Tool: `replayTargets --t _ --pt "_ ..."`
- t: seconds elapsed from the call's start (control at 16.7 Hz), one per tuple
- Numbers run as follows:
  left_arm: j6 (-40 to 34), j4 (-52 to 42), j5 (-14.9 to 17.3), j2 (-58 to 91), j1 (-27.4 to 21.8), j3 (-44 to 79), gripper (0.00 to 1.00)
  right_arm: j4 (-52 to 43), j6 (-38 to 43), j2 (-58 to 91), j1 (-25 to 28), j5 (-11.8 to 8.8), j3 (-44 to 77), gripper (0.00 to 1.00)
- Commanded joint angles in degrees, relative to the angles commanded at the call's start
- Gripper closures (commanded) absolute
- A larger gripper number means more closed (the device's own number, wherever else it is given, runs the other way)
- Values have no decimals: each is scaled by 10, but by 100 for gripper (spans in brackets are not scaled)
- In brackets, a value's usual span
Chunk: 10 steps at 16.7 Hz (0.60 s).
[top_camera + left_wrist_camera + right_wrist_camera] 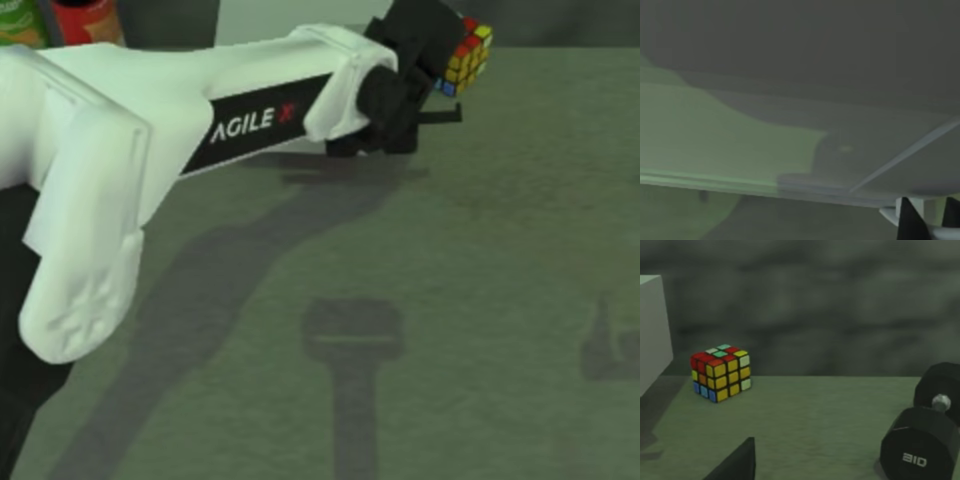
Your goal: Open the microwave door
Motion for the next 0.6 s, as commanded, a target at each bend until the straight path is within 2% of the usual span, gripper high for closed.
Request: replayTargets --t 0.36,0.6 --pt "-1 3 4 3 -3 -2 100 0 0 0 0 0 0 0" --pt "25 29 15 -24 2 -44 100 0 0 0 0 0 0 0"
